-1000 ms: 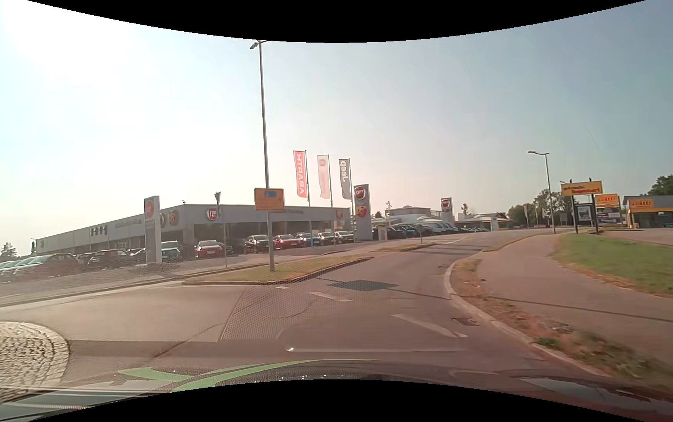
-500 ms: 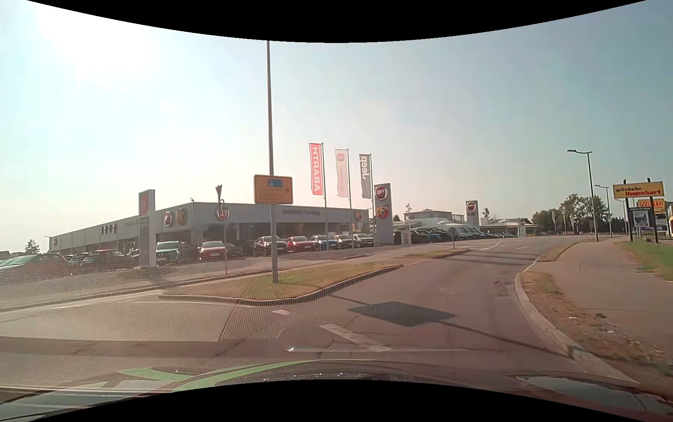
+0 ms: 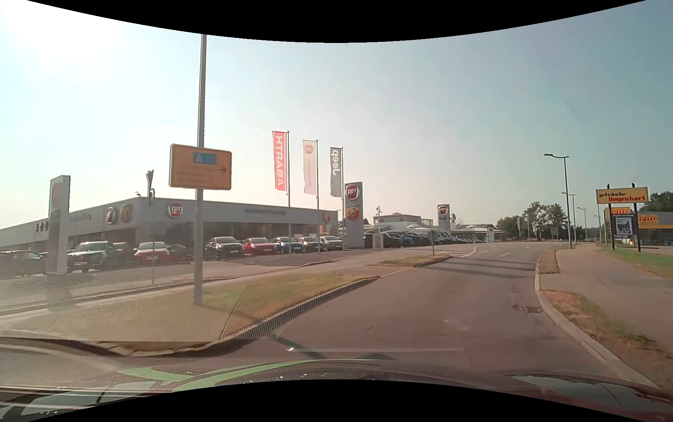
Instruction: Follow the waypoints while adhering to traffic rules and regulations
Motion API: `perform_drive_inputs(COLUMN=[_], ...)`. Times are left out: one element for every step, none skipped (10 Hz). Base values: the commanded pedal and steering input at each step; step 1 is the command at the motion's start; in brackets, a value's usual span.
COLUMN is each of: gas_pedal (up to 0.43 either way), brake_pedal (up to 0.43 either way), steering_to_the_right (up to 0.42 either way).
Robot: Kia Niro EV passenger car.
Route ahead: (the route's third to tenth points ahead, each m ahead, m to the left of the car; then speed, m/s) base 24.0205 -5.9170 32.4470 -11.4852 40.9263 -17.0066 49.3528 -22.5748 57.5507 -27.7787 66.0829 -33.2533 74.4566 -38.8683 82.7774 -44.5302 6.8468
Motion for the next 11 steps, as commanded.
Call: perform_drive_inputs(gas_pedal=[0.197, 0.22, 0.24, 0.248, 0.248, 0.26, 0.28, 0.287, 0.299, 0.299, 0.311], brake_pedal=[0.0, 0.0, 0.0, 0.0, 0.0, 0.0, 0.0, 0.0, 0.0, 0.0, 0.0], steering_to_the_right=[0.226, 0.232, 0.23, 0.226, 0.217, 0.203, 0.191, 0.182, 0.166, 0.154, 0.14])
